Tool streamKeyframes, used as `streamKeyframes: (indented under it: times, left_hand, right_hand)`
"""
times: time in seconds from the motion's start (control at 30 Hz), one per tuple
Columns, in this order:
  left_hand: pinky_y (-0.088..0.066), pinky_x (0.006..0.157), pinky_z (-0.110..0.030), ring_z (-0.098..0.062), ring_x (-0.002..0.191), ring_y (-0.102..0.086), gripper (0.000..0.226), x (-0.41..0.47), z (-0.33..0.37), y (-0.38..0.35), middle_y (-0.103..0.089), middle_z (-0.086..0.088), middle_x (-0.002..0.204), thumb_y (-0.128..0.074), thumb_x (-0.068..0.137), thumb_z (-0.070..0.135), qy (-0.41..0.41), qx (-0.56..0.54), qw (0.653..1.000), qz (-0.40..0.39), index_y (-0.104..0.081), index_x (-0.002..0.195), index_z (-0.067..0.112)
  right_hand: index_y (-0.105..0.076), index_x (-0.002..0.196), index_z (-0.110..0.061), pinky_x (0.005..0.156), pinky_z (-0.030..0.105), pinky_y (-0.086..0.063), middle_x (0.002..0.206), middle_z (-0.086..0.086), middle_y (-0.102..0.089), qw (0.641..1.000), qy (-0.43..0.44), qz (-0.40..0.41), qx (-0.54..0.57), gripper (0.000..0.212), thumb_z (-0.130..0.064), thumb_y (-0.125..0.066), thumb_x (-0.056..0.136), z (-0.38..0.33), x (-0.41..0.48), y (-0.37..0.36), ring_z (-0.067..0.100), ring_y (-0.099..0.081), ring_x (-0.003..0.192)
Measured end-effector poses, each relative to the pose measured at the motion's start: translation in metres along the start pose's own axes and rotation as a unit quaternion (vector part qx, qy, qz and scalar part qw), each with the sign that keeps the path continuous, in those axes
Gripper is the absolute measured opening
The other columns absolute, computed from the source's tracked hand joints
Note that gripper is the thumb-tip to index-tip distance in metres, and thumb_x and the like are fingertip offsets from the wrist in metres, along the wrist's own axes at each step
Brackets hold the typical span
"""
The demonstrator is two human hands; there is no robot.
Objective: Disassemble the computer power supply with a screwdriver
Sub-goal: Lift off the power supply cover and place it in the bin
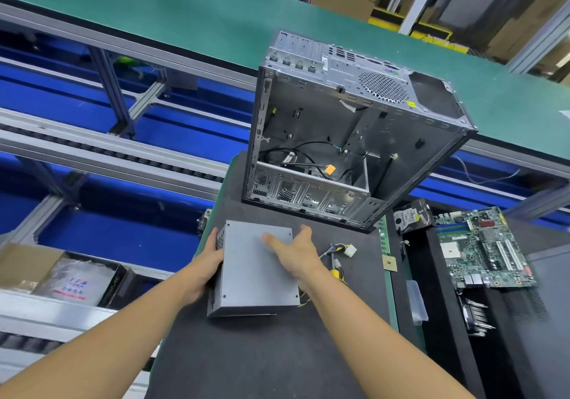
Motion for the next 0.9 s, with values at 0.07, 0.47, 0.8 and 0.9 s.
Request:
streamKeyframes:
  times: [0.07, 0.47, 0.8, 0.9]
  left_hand:
    - [-0.04, 0.112, -0.049, -0.022, 0.129, -0.053, 0.118, 0.001, -0.009, -0.007, -0.047, 0.009, 0.15, -0.082, 0.059, 0.055, 0.003, -0.025, 0.999, -0.021, -0.012, 0.153, 0.051]
    - [-0.051, 0.092, -0.035, -0.014, 0.11, -0.063, 0.035, -0.002, 0.039, 0.0, -0.07, 0.007, 0.119, -0.056, 0.098, 0.046, -0.094, 0.131, 0.979, 0.125, -0.069, 0.122, 0.024]
    - [-0.04, 0.07, -0.034, -0.021, 0.077, -0.055, 0.038, -0.029, 0.079, -0.026, -0.064, -0.001, 0.08, -0.05, 0.101, 0.038, -0.15, 0.108, 0.976, 0.119, -0.066, 0.082, 0.009]
    - [-0.038, 0.064, -0.032, -0.023, 0.075, -0.052, 0.034, -0.034, 0.088, -0.039, -0.063, -0.006, 0.082, -0.054, 0.1, 0.035, -0.138, 0.027, 0.988, 0.059, -0.07, 0.078, 0.016]
  right_hand:
    - [-0.022, 0.147, -0.015, 0.082, 0.028, -0.04, 0.13, -0.003, -0.043, 1.0, 0.007, 0.016, 0.008, 0.085, -0.051, -0.069, 0.086, 0.006, 0.004, 0.008, 0.016, -0.046, 0.107]
    - [-0.065, 0.109, 0.005, 0.093, 0.051, -0.053, 0.111, 0.019, -0.07, 0.994, -0.024, 0.054, 0.096, 0.034, -0.027, -0.057, 0.099, 0.026, 0.0, 0.03, 0.036, -0.066, 0.106]
    - [-0.06, 0.107, 0.007, 0.091, 0.045, -0.053, 0.11, 0.027, -0.066, 0.983, 0.003, 0.068, 0.17, 0.035, -0.027, -0.055, 0.097, 0.027, -0.003, 0.038, 0.038, -0.066, 0.095]
    - [-0.062, 0.093, -0.002, 0.081, 0.039, -0.048, 0.096, 0.022, -0.066, 0.979, 0.012, 0.062, 0.193, 0.028, -0.03, -0.059, 0.094, 0.022, -0.003, 0.049, 0.023, -0.055, 0.082]
Point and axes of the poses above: each hand's wrist, its own x-axis towards the middle knuckle, its own y-axis out of the back of the hand, z = x × y, the point moved 10 cm from there along x, towards the middle knuckle
